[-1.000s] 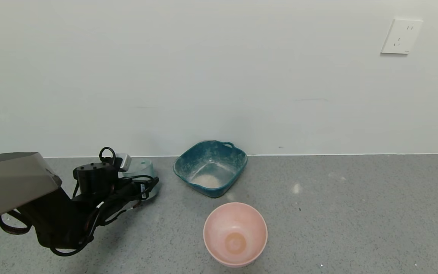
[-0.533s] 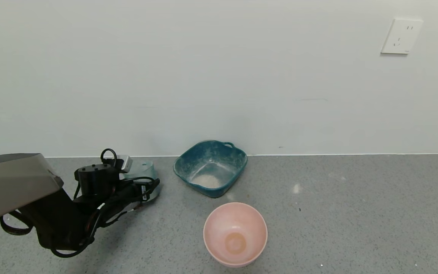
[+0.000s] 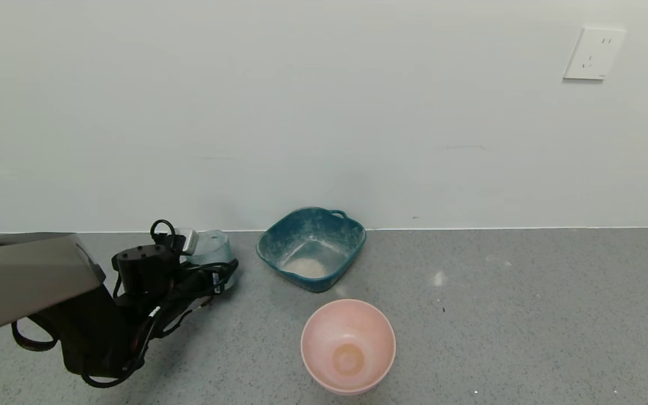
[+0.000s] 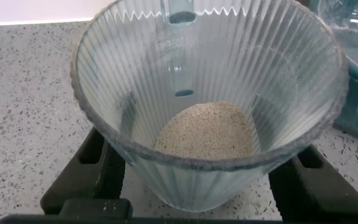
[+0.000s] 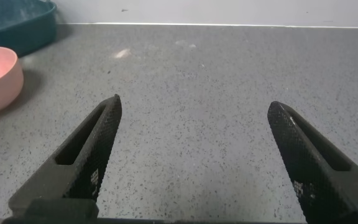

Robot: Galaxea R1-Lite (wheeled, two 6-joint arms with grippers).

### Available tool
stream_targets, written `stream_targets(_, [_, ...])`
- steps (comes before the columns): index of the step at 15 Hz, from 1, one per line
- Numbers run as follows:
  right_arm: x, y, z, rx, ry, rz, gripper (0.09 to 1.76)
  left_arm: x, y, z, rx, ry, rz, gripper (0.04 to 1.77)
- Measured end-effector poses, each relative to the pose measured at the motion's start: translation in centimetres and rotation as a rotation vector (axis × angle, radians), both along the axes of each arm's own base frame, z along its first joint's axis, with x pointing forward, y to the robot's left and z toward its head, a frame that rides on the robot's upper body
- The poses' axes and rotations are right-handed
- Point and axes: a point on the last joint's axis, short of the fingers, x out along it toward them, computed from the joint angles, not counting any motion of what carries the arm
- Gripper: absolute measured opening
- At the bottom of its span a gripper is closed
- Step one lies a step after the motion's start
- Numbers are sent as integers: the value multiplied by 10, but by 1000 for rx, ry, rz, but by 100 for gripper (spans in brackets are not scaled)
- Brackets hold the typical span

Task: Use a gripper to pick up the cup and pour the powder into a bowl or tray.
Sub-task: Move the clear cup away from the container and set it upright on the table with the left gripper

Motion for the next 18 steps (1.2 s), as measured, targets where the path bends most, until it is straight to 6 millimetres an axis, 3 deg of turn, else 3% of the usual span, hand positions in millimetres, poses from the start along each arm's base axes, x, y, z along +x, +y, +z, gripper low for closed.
stream_targets(18, [0,0,0,0,0,0,171,-4,-3,-19,2,-14,-18,130])
